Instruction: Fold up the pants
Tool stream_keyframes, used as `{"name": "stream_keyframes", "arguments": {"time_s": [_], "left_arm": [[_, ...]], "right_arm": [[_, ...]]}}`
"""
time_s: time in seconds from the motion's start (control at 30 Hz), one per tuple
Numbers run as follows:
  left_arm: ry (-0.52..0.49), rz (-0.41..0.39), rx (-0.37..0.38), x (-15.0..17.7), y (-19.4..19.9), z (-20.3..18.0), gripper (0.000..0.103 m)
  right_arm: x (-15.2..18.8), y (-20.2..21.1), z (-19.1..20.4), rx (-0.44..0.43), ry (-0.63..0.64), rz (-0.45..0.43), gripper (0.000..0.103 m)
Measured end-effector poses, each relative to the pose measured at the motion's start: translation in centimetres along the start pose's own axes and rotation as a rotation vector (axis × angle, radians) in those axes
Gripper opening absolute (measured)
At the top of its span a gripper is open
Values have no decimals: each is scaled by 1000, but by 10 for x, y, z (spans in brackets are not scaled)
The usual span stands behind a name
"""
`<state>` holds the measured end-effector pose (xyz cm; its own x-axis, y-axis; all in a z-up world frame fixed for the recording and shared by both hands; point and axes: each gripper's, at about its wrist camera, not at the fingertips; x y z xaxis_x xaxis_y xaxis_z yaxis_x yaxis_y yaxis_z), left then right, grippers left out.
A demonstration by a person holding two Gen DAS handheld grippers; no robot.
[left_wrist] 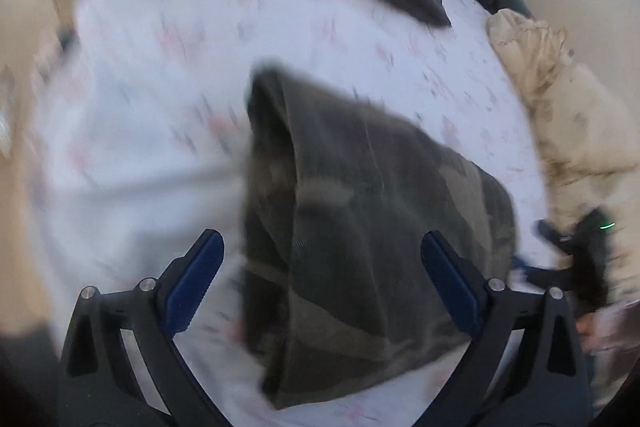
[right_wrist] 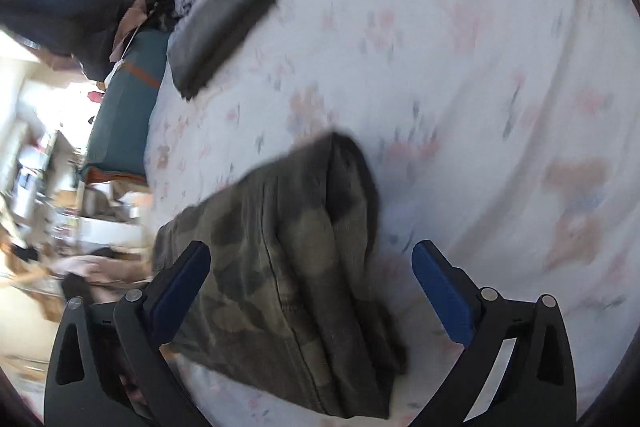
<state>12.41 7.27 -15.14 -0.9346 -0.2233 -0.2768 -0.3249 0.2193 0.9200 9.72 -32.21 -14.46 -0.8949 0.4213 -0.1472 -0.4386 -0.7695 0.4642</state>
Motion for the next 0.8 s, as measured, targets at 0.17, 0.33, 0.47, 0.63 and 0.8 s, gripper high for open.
{"name": "stream_keyframes", "arguments": {"time_s": [0.17,0.33,0.47,0.63,0.8], "left_arm": [[-45,63,89,3,-27,-2,98],[-99,93,139,11,-34,-13,78],[-123,73,148,9,-22,-16,58],[-87,-33,191,-2,18,-17,49],[-90,-169,213,-42,64,-33,49]], "right_arm": [[13,-46,-10,39,7,143,102],[30,-74,7,62,155,204,80],[30,-70,24,44,238,180,44],[22,-47,50,-51,275,82,35],[-7,-36,98,-117,380,15,35]]}}
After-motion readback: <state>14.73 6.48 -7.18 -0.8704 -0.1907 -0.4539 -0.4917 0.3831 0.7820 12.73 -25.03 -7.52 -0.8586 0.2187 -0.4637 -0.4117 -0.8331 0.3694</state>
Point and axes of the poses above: each gripper's, at about its wrist camera, not at the fingertips, and y roughly against the way its jaws point, z to its left, x to its underside, and after that the axes turned 15 degrees about -x, right-handed
